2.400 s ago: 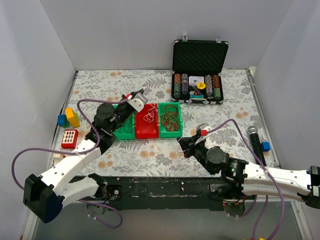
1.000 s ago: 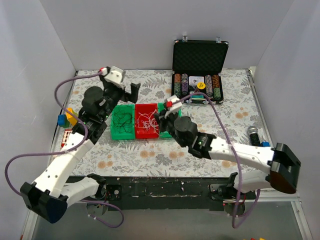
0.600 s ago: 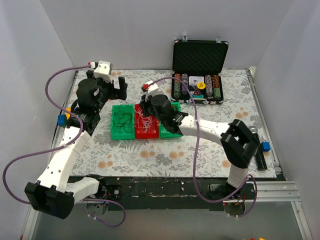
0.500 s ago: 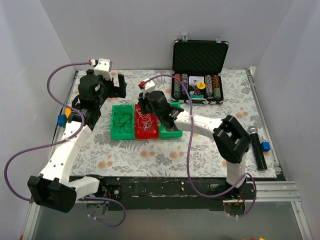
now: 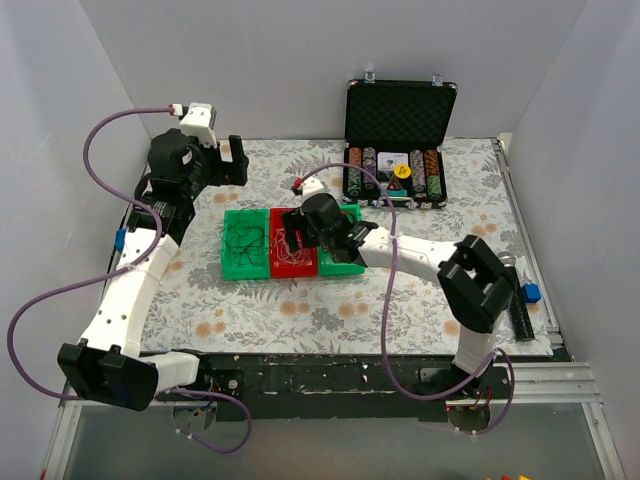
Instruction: Untangle the cables
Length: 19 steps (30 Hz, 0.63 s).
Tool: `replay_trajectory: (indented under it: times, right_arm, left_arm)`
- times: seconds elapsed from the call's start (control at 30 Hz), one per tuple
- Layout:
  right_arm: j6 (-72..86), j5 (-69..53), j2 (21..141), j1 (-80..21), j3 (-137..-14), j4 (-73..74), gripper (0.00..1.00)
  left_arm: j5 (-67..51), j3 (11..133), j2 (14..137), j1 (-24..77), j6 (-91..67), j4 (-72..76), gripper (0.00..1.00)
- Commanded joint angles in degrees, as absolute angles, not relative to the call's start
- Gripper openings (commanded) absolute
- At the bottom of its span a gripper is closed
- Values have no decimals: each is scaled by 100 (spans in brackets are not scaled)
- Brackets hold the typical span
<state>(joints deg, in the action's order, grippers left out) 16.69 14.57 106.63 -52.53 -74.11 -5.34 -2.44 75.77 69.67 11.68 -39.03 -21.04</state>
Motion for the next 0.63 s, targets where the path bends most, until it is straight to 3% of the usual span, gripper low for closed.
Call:
replay_trajectory:
  times: [0.0, 0.27, 0.6]
  right_arm:
    - [2083, 1652, 9669, -5256, -7409, 304, 86]
    - [1995, 1661, 8606, -5247, -7963, 2240, 88]
    - [1924, 2108, 6550, -5151, -6611, 2312, 89]
  left_arm:
    - [-273, 7919, 7154, 1072, -4052, -2574, 98]
    - [641, 8675, 7848, 967, -4596, -3287, 98]
    - [650, 7806, 7901, 853, -4430, -3077, 98]
